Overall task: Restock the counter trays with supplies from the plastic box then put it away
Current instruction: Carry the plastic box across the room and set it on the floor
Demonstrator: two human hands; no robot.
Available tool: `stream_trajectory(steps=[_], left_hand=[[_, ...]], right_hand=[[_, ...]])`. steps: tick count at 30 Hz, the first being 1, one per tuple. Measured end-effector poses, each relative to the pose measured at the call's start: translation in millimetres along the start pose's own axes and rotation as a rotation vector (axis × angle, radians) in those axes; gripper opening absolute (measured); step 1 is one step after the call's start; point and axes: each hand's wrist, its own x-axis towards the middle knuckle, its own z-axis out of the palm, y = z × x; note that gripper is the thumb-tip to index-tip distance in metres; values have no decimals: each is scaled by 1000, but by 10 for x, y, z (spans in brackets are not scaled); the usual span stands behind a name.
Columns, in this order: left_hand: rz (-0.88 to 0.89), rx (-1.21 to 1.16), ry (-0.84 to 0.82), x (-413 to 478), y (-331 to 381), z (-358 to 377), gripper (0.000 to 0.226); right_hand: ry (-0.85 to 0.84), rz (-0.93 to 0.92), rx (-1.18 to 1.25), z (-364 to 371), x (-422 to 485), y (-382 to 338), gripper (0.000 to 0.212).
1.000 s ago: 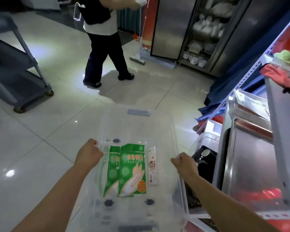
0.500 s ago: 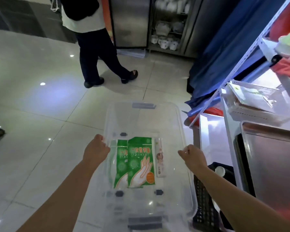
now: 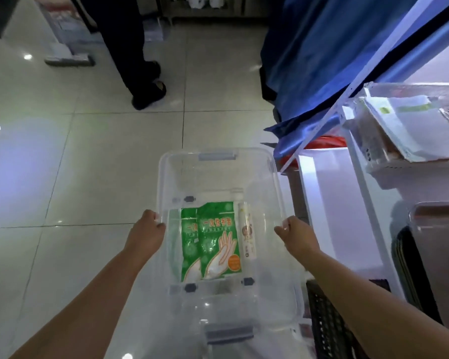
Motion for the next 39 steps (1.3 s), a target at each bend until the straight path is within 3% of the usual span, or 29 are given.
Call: stream_trajectory(steps=[9, 19, 25, 32, 39], left_hand=[[-24, 119, -195, 1935, 77, 1022, 17], [57, 262, -289, 3522, 23, 2151, 20], [73, 248, -350, 3803, -51, 2422, 20], [-39, 211, -413, 3837, -89, 2570, 49], [55, 245, -453, 3786, 35, 2484, 42]], right_hand=[[-70, 174, -16, 711, 1666, 99, 32], [-8, 367, -3, 1637, 3001, 506, 38], [39, 371, -12, 1860, 3450, 590, 36], [21, 407, 2, 1941, 3560, 614, 37], [70, 443, 120, 1854, 3416, 643, 35]])
